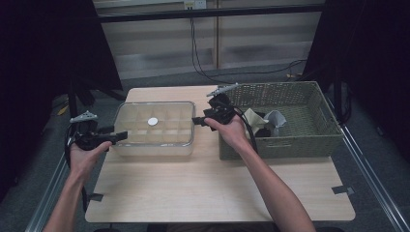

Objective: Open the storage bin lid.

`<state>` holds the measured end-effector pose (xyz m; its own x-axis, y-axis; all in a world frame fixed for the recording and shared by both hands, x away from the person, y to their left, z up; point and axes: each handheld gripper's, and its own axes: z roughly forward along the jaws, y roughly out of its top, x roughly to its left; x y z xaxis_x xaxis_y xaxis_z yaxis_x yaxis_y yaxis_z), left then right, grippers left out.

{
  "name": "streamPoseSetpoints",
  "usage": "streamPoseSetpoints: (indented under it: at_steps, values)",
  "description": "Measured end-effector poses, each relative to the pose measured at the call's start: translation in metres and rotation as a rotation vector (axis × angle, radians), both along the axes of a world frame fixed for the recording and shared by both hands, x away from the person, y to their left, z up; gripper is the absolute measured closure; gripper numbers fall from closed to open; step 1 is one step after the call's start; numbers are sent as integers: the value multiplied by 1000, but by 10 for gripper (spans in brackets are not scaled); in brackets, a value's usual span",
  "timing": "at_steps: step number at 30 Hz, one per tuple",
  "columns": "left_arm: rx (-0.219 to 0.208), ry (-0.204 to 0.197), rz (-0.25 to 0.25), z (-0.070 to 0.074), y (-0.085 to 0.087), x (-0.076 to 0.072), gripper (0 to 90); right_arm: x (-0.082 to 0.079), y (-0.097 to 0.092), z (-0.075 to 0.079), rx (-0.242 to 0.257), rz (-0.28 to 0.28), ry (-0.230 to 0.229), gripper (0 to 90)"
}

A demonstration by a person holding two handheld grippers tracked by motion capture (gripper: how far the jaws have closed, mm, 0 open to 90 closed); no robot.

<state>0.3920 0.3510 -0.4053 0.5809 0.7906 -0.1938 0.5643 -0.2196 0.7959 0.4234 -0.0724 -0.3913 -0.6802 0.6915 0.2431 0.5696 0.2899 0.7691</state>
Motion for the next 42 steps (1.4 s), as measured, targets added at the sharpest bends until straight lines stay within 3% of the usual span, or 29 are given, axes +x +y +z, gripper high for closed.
streamPoseSetpoints:
  at_steps: [8,12,15,19,24,25,34,42]
  values:
    - [-14,17,19,3,6,18,188,20,14,-1,-38,-9,30,313]
    - [-1,37,26,2,12,25,174,29,19,0,-33,-10,59,307]
    - [2,50,45,1,15,28,174,39,26,-3,-62,-17,79,294]
    - [24,74,53,-2,17,35,174,44,31,-6,-82,-27,100,284]
    - [6,107,66,-6,22,45,145,53,38,-9,-117,-53,110,267]
    - [2,111,69,-7,22,47,139,55,41,-10,-120,-65,137,257]
    - [10,158,65,-14,22,60,143,67,50,-15,-159,-87,166,229]
    - [14,200,63,-21,22,69,142,76,56,-23,-182,-109,231,214]
